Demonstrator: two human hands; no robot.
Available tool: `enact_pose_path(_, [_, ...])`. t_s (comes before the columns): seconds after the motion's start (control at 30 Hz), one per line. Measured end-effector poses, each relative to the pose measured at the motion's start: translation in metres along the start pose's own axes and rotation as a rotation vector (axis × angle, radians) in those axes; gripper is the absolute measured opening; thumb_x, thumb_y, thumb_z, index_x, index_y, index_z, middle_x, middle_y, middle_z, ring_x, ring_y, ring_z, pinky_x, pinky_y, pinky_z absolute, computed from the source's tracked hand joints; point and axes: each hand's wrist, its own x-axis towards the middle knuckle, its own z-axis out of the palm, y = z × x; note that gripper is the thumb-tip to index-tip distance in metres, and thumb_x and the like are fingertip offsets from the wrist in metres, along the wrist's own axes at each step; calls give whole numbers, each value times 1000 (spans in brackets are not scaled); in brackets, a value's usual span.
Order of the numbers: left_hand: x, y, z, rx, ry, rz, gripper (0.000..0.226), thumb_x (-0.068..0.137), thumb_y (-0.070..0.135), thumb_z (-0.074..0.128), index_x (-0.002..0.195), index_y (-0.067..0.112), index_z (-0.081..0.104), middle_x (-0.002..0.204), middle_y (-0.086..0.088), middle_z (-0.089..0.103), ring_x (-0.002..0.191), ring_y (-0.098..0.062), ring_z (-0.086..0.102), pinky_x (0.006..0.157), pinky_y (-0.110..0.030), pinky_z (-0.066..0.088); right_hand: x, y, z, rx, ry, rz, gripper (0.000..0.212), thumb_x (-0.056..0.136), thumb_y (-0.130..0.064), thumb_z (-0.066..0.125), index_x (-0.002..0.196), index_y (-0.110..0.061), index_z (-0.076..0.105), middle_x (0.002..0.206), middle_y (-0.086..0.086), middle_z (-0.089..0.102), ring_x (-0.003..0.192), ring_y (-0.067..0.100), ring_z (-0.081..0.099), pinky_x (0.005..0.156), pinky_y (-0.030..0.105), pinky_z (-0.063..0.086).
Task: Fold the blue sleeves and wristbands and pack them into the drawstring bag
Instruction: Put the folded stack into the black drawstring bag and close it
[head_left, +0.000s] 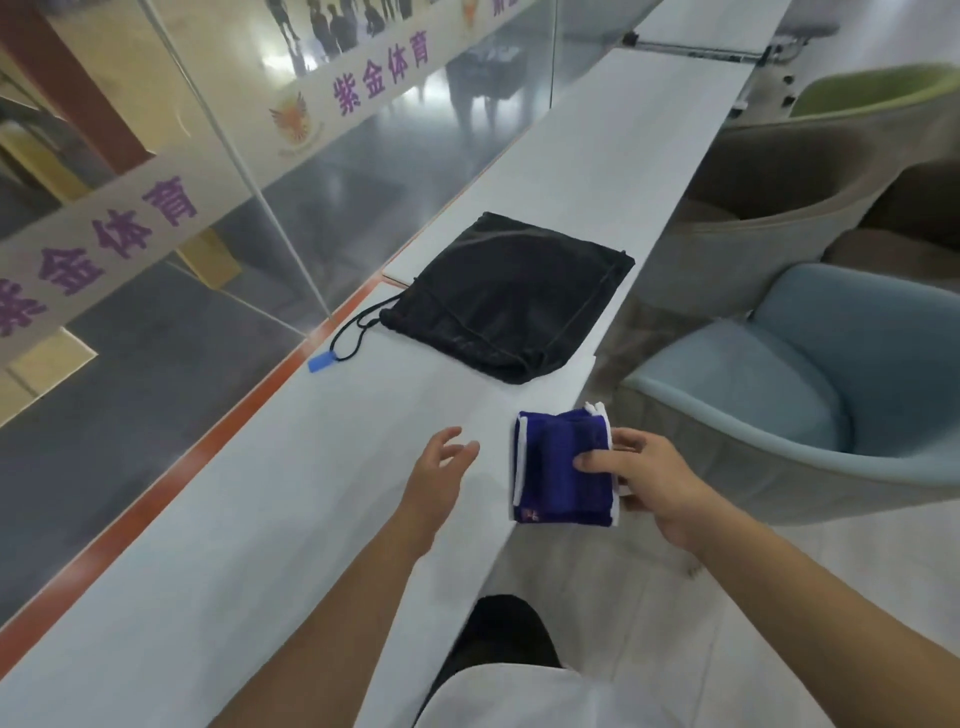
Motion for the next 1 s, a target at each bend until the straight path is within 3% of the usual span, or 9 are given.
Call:
enact_pose_path(0.07, [34, 4, -6, 252, 48, 66, 42, 99, 30, 58, 139, 31, 48, 142, -1, 48, 127, -22, 49, 99, -36, 44, 10, -7, -14, 22, 37, -1, 34, 75, -8, 81, 107, -13, 70, 98, 7, 77, 72, 16, 74, 52, 26, 54])
enact_pose_path(0.2, [117, 28, -17, 759, 26, 221, 55, 94, 20, 60, 146, 24, 43, 155, -7, 37, 140, -25, 37, 113, -35, 32, 39, -20, -38, 52, 93, 10, 33, 75, -12, 81, 106, -16, 70, 99, 7, 77, 84, 22, 73, 64, 33, 57])
enact_pose_path(0.3, [175, 50, -21, 1156, 7, 259, 73, 93, 41, 61, 155, 33, 25, 166, -7, 14, 150, -29, 21, 120, -40, 24, 65, -33, -52, 80, 116, 36, 38, 74, -13, 82, 110, -15, 69, 101, 8, 76, 90, 28, 73, 65, 36, 58])
enact_pose_path(0.43, [244, 80, -31, 1359, -75, 257, 97, 81, 73, 59, 157, 43, 5, 168, -4, -7, 154, -31, 0, 123, -47, 7, 103, -57, -66, 92, 151, 73, 39, 74, -15, 82, 111, -14, 70, 100, 9, 77, 88, 28, 73, 68, 38, 59])
enact_pose_path(0.53, [286, 92, -35, 1420, -172, 253, 103, 72, 84, 56, 153, 53, 1, 167, 3, -15, 154, -26, -10, 122, -50, -3, 130, -69, -73, 91, 163, 118, 40, 73, -16, 83, 111, -14, 69, 99, 9, 77, 92, 31, 74, 83, 49, 61])
enact_pose_path(0.7, [323, 83, -48, 1393, -262, 170, 101, 67, 91, 51, 149, 61, -1, 166, 8, -18, 153, -26, -15, 122, -55, -4, 163, -81, -74, 89, 147, 156, 32, 78, -9, 78, 108, -13, 70, 93, 4, 78, 87, 27, 74, 78, 44, 59])
enact_pose_path(0.87, [309, 60, -41, 1258, -129, 21, 100, 69, 94, 41, 147, 61, -11, 164, 7, -27, 152, -28, -19, 120, -59, -2, 190, -88, -79, 117, 125, 201, 28, 75, -12, 80, 102, -13, 71, 91, 8, 78, 89, 32, 70, 75, 45, 54])
enact_pose_path(1.0, [268, 45, -10, 1120, 13, -204, 100, 71, 95, 28, 148, 54, -21, 162, 2, -32, 151, -33, -20, 119, -62, 0, 215, -94, -82, 135, 76, 227, 56, 54, -23, 89, 104, -8, 71, 103, 23, 74, 94, 44, 68, 89, 63, 51])
